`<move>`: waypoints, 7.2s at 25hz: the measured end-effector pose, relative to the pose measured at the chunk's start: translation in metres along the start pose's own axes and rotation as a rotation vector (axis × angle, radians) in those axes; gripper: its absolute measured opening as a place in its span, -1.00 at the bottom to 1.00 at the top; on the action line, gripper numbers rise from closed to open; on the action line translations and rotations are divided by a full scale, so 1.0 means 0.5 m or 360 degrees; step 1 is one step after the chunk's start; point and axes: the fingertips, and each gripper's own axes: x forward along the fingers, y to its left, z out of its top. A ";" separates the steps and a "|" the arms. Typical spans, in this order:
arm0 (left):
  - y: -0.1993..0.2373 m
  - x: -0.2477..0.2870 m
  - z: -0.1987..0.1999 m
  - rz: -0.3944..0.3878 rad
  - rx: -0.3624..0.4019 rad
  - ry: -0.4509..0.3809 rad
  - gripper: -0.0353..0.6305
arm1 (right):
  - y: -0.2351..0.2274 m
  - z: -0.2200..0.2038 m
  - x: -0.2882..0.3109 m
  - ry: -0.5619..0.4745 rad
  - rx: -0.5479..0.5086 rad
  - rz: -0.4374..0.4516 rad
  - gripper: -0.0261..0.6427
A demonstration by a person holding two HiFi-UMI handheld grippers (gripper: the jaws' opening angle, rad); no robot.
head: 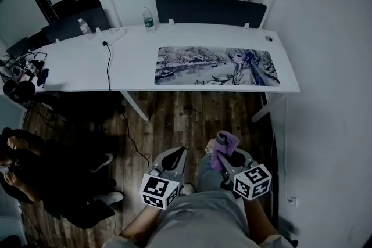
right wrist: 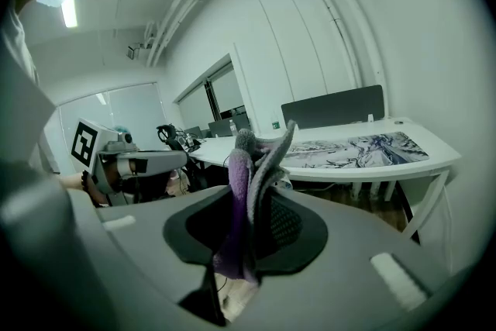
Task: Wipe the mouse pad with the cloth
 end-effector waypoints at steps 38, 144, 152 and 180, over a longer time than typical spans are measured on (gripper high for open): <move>0.267 0.762 0.236 0.0169 0.0002 0.0049 -0.84 | -0.673 0.348 0.423 0.0128 -0.0022 0.0202 -0.63; 0.452 1.055 0.187 0.0154 -0.0093 0.0390 -0.84 | -1.425 0.203 0.520 0.1150 0.0259 -0.0581 -0.62; 0.529 0.993 0.166 0.0158 -0.0132 0.0382 -0.84 | -1.320 0.208 0.611 0.1205 0.0216 -0.0529 -0.63; 0.853 0.723 0.110 0.0264 -0.0245 0.0320 -0.84 | -0.893 0.234 0.962 0.1245 0.0113 -0.0277 -0.62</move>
